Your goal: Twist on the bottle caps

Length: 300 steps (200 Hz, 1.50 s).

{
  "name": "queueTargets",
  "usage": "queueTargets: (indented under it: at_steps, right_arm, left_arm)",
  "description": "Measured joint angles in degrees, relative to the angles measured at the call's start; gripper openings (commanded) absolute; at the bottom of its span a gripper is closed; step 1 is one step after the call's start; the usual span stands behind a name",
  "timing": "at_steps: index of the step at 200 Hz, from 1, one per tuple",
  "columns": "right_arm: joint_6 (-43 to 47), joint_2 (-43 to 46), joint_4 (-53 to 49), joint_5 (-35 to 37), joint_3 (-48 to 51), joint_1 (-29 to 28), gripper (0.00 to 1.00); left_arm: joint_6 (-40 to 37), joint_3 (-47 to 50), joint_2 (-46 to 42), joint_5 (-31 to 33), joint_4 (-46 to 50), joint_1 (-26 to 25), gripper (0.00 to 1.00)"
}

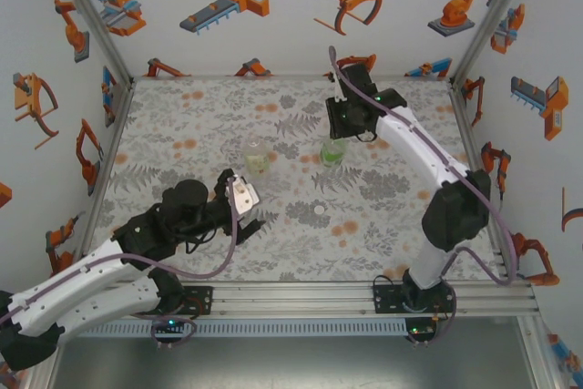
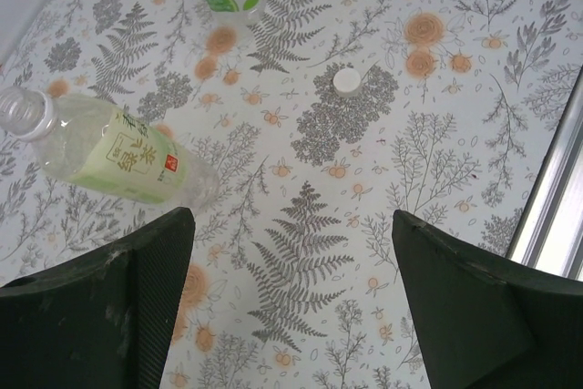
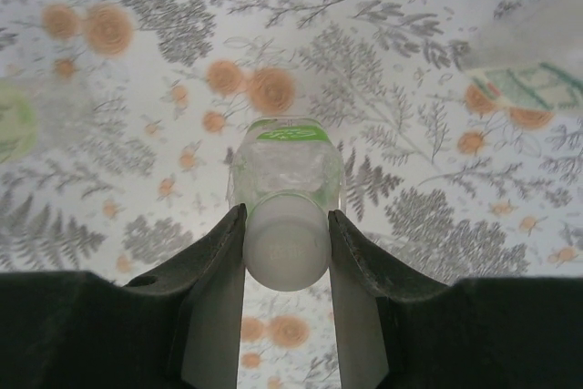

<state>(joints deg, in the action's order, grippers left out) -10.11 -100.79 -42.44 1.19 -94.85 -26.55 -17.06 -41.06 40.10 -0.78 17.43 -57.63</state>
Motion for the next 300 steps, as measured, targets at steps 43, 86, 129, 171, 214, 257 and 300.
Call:
queueTargets:
  at_steps: [43, 86, 129, 171, 214, 257, 300]
  right_arm:
    - [2.9, -11.1, 1.0, -0.3, -9.0, 2.3, 0.13]
    - [4.1, -20.2, -1.9, -3.3, -21.6, 2.2, 0.14]
    - [5.2, -25.4, -8.5, -3.2, -31.1, 1.2, 0.47]
    - [6.0, -26.5, -12.2, -2.7, -34.2, 0.1, 0.61]
    - [6.3, -26.3, -14.1, -1.5, -38.8, -0.3, 0.61]
    - [7.5, -18.6, -10.8, -3.7, -30.2, -1.8, 0.61]
    - [10.9, -2.2, 9.1, -19.1, -4.6, -2.8, 0.70]
  left_arm:
    - [0.8, 0.3, -1.7, 0.4, 0.7, 0.0, 0.82]
    - [1.2, 0.3, -2.3, 1.0, 1.5, 0.0, 0.82]
    - [1.2, 0.3, -3.0, 1.4, 1.9, 0.0, 0.82]
    - [1.5, 0.4, -3.3, 1.5, 2.0, 0.0, 0.82]
    - [2.3, 0.8, -5.2, 2.5, 2.6, 0.0, 0.83]
    - [3.6, 1.8, -7.9, 6.2, 3.2, 0.0, 0.85]
    - [4.8, 1.8, -12.2, 9.0, 4.8, 0.0, 0.85]
